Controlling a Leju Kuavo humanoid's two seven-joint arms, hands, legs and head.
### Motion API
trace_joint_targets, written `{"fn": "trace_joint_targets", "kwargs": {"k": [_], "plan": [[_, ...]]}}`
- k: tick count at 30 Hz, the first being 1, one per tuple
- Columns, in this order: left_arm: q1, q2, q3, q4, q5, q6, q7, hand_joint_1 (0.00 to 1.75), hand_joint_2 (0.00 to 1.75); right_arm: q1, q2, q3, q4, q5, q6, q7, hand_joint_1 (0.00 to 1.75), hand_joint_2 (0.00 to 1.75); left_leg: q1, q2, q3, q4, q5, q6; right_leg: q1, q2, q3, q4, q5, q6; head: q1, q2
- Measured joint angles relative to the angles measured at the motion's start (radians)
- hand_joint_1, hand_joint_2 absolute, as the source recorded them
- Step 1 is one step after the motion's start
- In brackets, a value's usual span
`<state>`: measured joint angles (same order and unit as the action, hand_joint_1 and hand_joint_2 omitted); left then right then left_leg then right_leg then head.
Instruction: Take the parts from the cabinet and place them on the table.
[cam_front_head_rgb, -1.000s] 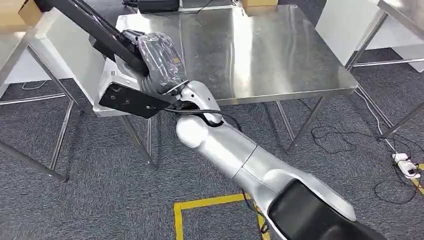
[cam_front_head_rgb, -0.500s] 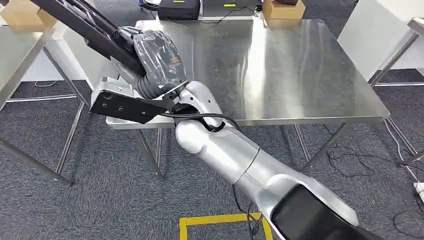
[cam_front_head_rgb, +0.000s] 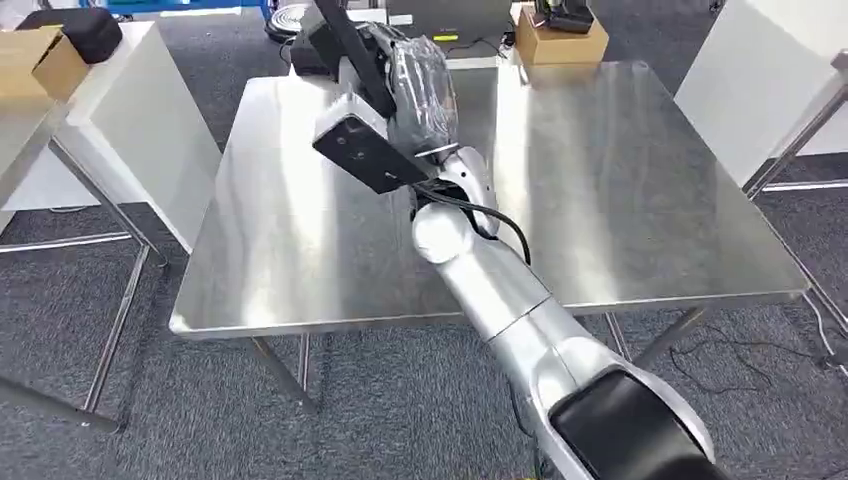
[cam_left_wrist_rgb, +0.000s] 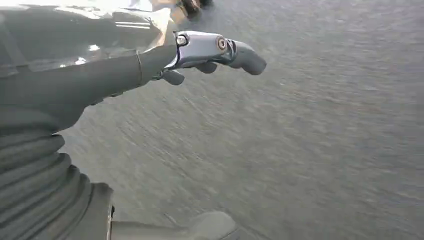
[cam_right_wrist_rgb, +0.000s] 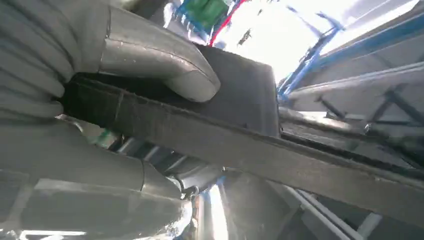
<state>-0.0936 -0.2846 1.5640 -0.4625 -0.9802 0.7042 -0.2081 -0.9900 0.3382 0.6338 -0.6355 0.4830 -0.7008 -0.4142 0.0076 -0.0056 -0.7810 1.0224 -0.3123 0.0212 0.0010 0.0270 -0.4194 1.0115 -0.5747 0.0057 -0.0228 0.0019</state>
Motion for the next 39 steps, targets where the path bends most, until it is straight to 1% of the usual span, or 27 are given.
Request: {"fn": "trace_joint_targets", "kwargs": {"k": [1, 3, 4, 5, 6, 7, 8, 9, 10, 11, 12, 13, 14, 15, 16, 17, 18, 22, 23, 24, 28, 31, 32, 34, 35, 37, 39], "plan": [[-0.002, 0.008, 0.001, 0.029, 0.082, -0.004, -0.071, 0.00, 1.75, 0.011, 0.001, -0.032, 0.001, 0.050, 0.001, -0.004, 1.75, 1.75, -0.003, -0.008, 0.026, 0.011, 0.022, 0.007, 0.004, 0.006, 0.002, -0.005, -0.024, 0.007, 0.009, 0.000], [-0.018, 0.039, 0.003, 0.090, 0.209, -0.037, -0.180, 0.00, 1.75, 0.027, 0.006, -0.120, 0.001, 0.126, 0.001, -0.026, 1.75, 1.75, -0.007, -0.009, 0.027, 0.032, -0.004, 0.015, -0.001, 0.005, 0.026, -0.023, -0.046, 0.017, 0.010, 0.000], [-0.030, 0.047, 0.003, 0.111, 0.230, -0.055, -0.212, 0.00, 1.75, 0.025, 0.007, -0.160, -0.005, 0.152, 0.000, -0.042, 1.75, 1.75, 0.000, -0.010, 0.035, 0.024, -0.010, 0.021, 0.002, 0.003, 0.041, -0.031, -0.058, 0.023, 0.007, 0.000], [-0.036, 0.056, 0.003, 0.127, 0.240, -0.060, -0.227, 0.00, 1.75, 0.027, 0.006, -0.196, -0.011, 0.173, 0.000, -0.054, 1.75, 1.75, 0.001, -0.012, 0.045, 0.016, -0.018, 0.027, -0.003, -0.006, 0.035, -0.009, -0.065, 0.025, 0.009, 0.000], [-0.040, 0.062, 0.003, 0.138, 0.246, -0.066, -0.232, 0.00, 1.75, 0.028, 0.005, -0.217, -0.011, 0.182, 0.000, -0.061, 1.75, 1.75, 0.002, -0.011, 0.053, 0.012, -0.024, 0.035, -0.003, -0.012, -0.001, 0.048, -0.084, 0.024, 0.011, 0.000], [-0.042, 0.070, 0.002, 0.151, 0.250, -0.067, -0.236, 0.00, 1.75, 0.035, 0.003, -0.239, -0.010, 0.187, 0.000, -0.066, 1.75, 1.75, 0.002, -0.011, 0.063, 0.008, -0.032, 0.038, -0.004, -0.014, -0.053, 0.131, -0.108, 0.023, 0.010, 0.000], [-0.042, 0.073, 0.003, 0.164, 0.259, -0.074, -0.241, 0.00, 1.75, 0.051, 0.003, -0.258, -0.010, 0.194, 0.000, -0.066, 1.75, 1.75, 0.002, -0.010, 0.073, 0.005, -0.042, 0.039, -0.004, -0.015, -0.119, 0.226, -0.131, 0.024, 0.009, 0.000], [-0.042, 0.076, 0.003, 0.173, 0.268, -0.082, -0.245, 0.00, 1.75, 0.066, 0.003, -0.272, -0.010, 0.203, 0.000, -0.065, 1.75, 1.75, 0.002, -0.010, 0.080, 0.005, -0.050, 0.040, -0.004, -0.015, -0.171, 0.288, -0.139, 0.028, 0.009, 0.000], [-0.042, 0.079, 0.003, 0.182, 0.276, -0.092, -0.250, 0.00, 1.75, 0.086, 0.003, -0.285, -0.012, 0.216, 0.000, -0.057, 1.75, 1.75, 0.002, -0.011, 0.088, 0.006, -0.059, 0.040, -0.005, -0.015, -0.216, 0.315, -0.127, 0.035, 0.010, 0.000], [-0.042, 0.080, 0.003, 0.190, 0.284, -0.101, -0.256, 0.00, 1.75, 0.106, 0.003, -0.295, -0.021, 0.234, 0.000, -0.047, 1.75, 1.75, 0.002, -0.014, 0.096, 0.006, -0.066, 0.038, -0.006, -0.015, -0.229, 0.286, -0.087, 0.047, 0.009, 0.000], [-0.043, 0.082, 0.003, 0.197, 0.292, -0.108, -0.259, 0.00, 1.75, 0.124, 0.003, -0.302, -0.031, 0.252, 0.000, -0.039, 1.75, 1.75, 0.002, -0.017, 0.105, 0.006, -0.072, 0.036, -0.008, -0.016, -0.223, 0.211, -0.028, 0.061, 0.011, 0.000], [-0.044, 0.083, 0.003, 0.204, 0.299, -0.111, -0.260, 0.00, 1.75, 0.136, 0.003, -0.307, -0.039, 0.270, 0.000, -0.028, 1.75, 1.75, 0.002, -0.019, 0.114, 0.006, -0.078, 0.033, -0.009, -0.016, -0.203, 0.119, 0.034, 0.070, 0.010, 0.000], [-0.044, 0.084, 0.003, 0.210, 0.307, -0.117, -0.260, 0.00, 1.75, 0.143, 0.003, -0.314, -0.044, 0.289, 0.000, -0.014, 1.75, 1.75, 0.002, -0.021, 0.120, 0.005, -0.084, 0.028, -0.009, -0.018, -0.185, 0.032, 0.089, 0.071, 0.011, 0.000], [-0.044, 0.085, 0.003, 0.215, 0.309, -0.119, -0.260, 0.00, 1.75, 0.148, 0.001, -0.321, -0.045, 0.305, 0.000, -0.001, 1.75, 1.75, -0.006, -0.024, 0.120, 0.011, -0.089, 0.022, -0.006, -0.020, -0.180, 0.011, 0.113, 0.056, 0.008, 0.000], [-0.044, 0.088, 0.003, 0.219, 0.311, -0.119, -0.260, 0.00, 1.75, 0.153, 0.003, -0.326, -0.048, 0.322, 0.000, 0.013, 1.75, 1.75, -0.005, -0.027, 0.124, 0.006, -0.091, 0.017, -0.007, -0.019, -0.170, 0.003, 0.116, 0.040, 0.011, 0.000], [-0.045, 0.093, 0.003, 0.221, 0.315, -0.119, -0.260, 0.00, 1.75, 0.157, 0.005, -0.331, -0.051, 0.343, 0.000, 0.029, 1.75, 1.75, -0.008, -0.025, 0.126, 0.008, -0.100, 0.032, -0.009, -0.018, -0.169, -0.002, 0.117, 0.035, 0.009, 0.000], [-0.045, 0.094, 0.003, 0.225, 0.318, -0.119, -0.260, 0.00, 1.75, 0.157, 0.005, -0.336, -0.053, 0.362, 0.000, 0.039, 1.75, 1.75, -0.007, -0.025, 0.127, 0.007, -0.098, 0.035, -0.008, -0.016, -0.168, -0.002, 0.117, 0.031, 0.009, 0.000], [-0.046, 0.098, 0.003, 0.233, 0.319, -0.119, -0.263, 0.00, 1.75, 0.160, 0.004, -0.352, -0.057, 0.400, 0.000, 0.059, 1.75, 1.75, -0.006, -0.019, 0.136, -0.002, -0.098, 0.032, -0.004, -0.010, -0.165, -0.002, 0.114, 0.024, 0.009, 0.000], [-0.047, 0.099, 0.003, 0.234, 0.321, -0.122, -0.276, 0.00, 1.75, 0.160, 0.004, -0.354, -0.058, 0.420, 0.000, 0.074, 1.75, 1.75, -0.006, -0.018, 0.137, -0.004, -0.098, 0.031, -0.004, -0.010, -0.165, -0.002, 0.114, 0.019, 0.010, 0.000], [-0.047, 0.100, 0.003, 0.235, 0.321, -0.124, -0.285, 0.00, 1.75, 0.160, 0.003, -0.356, -0.058, 0.441, 0.000, 0.092, 1.75, 1.75, -0.006, -0.017, 0.138, -0.005, -0.097, 0.031, -0.004, -0.010, -0.165, -0.002, 0.114, 0.019, 0.009, 0.000], [-0.047, 0.101, 0.003, 0.239, 0.333, -0.100, -0.288, 0.00, 1.75, 0.154, -0.004, -0.354, -0.025, 0.625, 0.011, 0.268, 1.75, 1.75, -0.004, -0.016, 0.139, -0.007, -0.098, 0.015, -0.001, -0.010, -0.165, -0.001, 0.112, 0.017, 0.010, 0.000], [-0.049, 0.098, 0.003, 0.243, 0.350, -0.073, -0.279, 0.00, 1.75, 0.134, -0.016, -0.314, 0.054, 0.809, 0.059, 0.469, 1.75, 1.75, -0.004, -0.016, 0.139, -0.007, -0.099, 0.014, -0.001, -0.009, -0.165, -0.001, 0.112, 0.017, 0.010, 0.000], [-0.050, 0.097, 0.003, 0.244, 0.352, -0.062, -0.278, 0.00, 1.75, 0.127, -0.019, -0.297, 0.079, 0.866, 0.078, 0.531, 0.00, 0.00, -0.004, -0.016, 0.139, -0.007, -0.099, 0.013, -0.001, -0.009, -0.165, -0.001, 0.112, 0.017, 0.010, 0.000], [-0.050, 0.094, 0.003, 0.245, 0.352, -0.034, -0.282, 0.00, 1.75, 0.113, -0.032, -0.256, 0.136, 0.969, 0.139, 0.651, 0.00, 0.00, -0.004, -0.016, 0.139, -0.007, -0.099, 0.013, -0.001, -0.010, -0.165, -0.001, 0.112, 0.017, 0.010, 0.000], [-0.050, 0.093, 0.003, 0.246, 0.358, -0.034, -0.282, 0.00, 1.75, 0.109, -0.040, -0.238, 0.157, 0.999, 0.163, 0.685, 0.00, 0.00, -0.005, -0.016, 0.139, -0.007, -0.099, 0.012, -0.001, -0.010, -0.164, -0.001, 0.112, 0.017, 0.011, 0.000], [-0.051, 0.093, 0.003, 0.248, 0.370, -0.039, -0.281, 0.00, 1.75, 0.096, -0.051, -0.211, 0.198, 1.007, 0.219, 0.730, 0.00, 0.00, -0.005, -0.016, 0.139, -0.007, -0.099, 0.012, -0.002, -0.010, -0.164, -0.002, 0.112, 0.017, 0.010, 0.000], [-0.051, 0.093, 0.003, 0.249, 0.401, -0.079, -0.282, 0.00, 1.75, 0.090, -0.065, -0.189, 0.233, 1.014, 0.273, 0.767, 0.00, 0.00, -0.006, -0.016, 0.139, -0.007, -0.099, 0.012, -0.003, -0.010, -0.163, -0.003, 0.112, 0.017, 0.011, 0.000]]}}
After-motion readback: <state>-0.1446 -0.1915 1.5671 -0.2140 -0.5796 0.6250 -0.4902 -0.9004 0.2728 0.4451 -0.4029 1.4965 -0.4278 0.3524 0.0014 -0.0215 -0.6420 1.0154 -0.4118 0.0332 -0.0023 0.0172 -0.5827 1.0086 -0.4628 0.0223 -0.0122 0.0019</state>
